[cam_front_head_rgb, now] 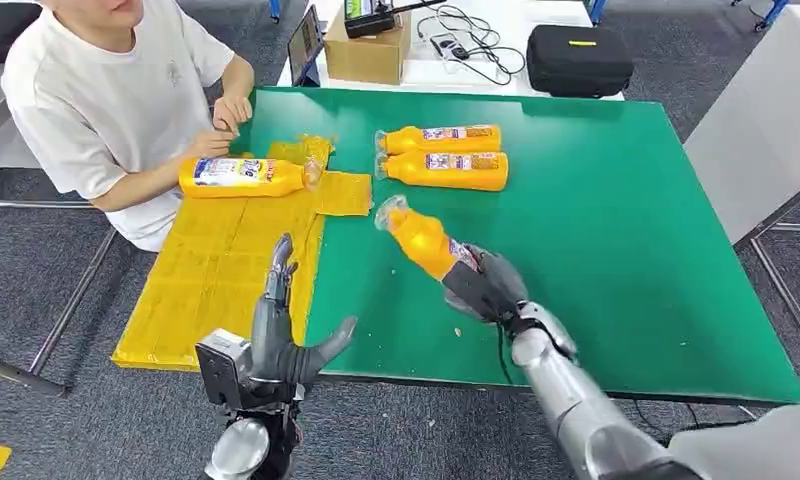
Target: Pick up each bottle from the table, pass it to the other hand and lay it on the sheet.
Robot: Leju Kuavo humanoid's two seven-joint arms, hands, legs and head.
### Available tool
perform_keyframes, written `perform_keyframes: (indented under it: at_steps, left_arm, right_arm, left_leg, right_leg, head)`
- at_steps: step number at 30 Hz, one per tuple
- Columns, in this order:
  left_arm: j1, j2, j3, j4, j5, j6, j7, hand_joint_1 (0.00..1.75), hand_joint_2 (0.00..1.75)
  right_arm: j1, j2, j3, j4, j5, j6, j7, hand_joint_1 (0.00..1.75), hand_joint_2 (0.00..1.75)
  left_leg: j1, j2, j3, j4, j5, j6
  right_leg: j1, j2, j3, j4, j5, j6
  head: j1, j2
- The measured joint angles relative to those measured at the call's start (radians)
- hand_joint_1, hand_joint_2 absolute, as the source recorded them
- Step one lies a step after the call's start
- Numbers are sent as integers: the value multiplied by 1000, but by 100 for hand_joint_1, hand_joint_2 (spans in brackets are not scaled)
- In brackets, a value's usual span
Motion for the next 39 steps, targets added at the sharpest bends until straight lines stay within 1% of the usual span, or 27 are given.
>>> perform_keyframes:
  at_steps: [1, 5, 9, 12, 15, 18, 23, 27, 31, 39]
  left_arm:
    - [6, -5, 0, 0, 19, 3, 4, 0, 175]
    - [34, -18, -5, 2, 114, 34, 27, 0, 175]
    - [43, -10, -26, 9, 204, -35, 33, 0, 175]
    - [48, -4, -38, 10, 213, -51, 31, 0, 175]
    - [52, 6, -59, 10, 248, -129, 30, 0, 175]
    - [64, 12, -82, 8, 259, -160, 28, 0, 175]
    - [66, 15, -127, 7, 255, -127, -10, 0, 175]
    - [58, 22, -153, 10, 261, -104, -24, 0, 175]
    - [51, 28, -171, 11, 291, -119, -19, 0, 175]
    - [50, 30, -171, 11, 309, -117, -18, 0, 175]
  right_arm:
    - [26, 7, -12, -31, -26, -16, -11, 175, 175]
    - [128, 28, -64, -209, -153, -143, -73, 175, 175]
    - [196, 32, -71, -353, -211, -141, -69, 175, 175]
    - [220, 32, -71, -404, -223, -138, -69, 175, 175]
    - [242, 32, -67, -444, -244, -122, -94, 175, 175]
    - [294, 30, -47, -506, -258, -103, -105, 175, 175]
    - [404, 7, 24, -626, -232, -39, -95, 175, 175]
    - [467, -21, 104, -686, -186, 8, -72, 175, 175]
    - [489, -40, 188, -696, -114, 4, -72, 175, 175]
    - [492, -60, 254, -696, -106, 22, -60, 175, 175]
  left_leg:
    - [0, -1, -1, 0, 0, 0]
    - [0, -2, -4, 0, 0, 0]
    - [-1, -2, -4, 0, 0, 0]
    - [-1, -2, -4, 0, 0, 0]
    - [0, -2, -4, 0, 0, 0]
    - [0, -2, -4, 0, 0, 0]
    - [0, -2, -5, 0, -2, -1]
    - [0, -2, -5, 0, -2, -1]
    - [0, -1, -5, 0, -2, -1]
    - [0, -1, -5, 0, -1, 0]
  right_leg:
    - [0, 0, 0, 0, 0, 0]
    - [0, -1, -2, 0, -1, 0]
    - [-1, -1, -2, 0, -1, 0]
    - [-1, -1, -3, 0, -1, 0]
    - [0, -1, -3, 0, -1, 0]
    - [0, -1, -3, 0, -1, 0]
    - [0, -1, -4, 0, -1, 0]
    - [0, -1, -4, -1, -2, -1]
    - [0, 0, -4, -1, -2, -1]
    - [0, -1, -4, 0, -1, -1]
  head:
    - [-1, 0]
    - [0, 0]
    - [0, 0]
    - [0, 0]
    - [0, 0]
    - [0, 0]
    - [0, 0]
    - [0, 0]
    - [0, 0]
    - [0, 0]
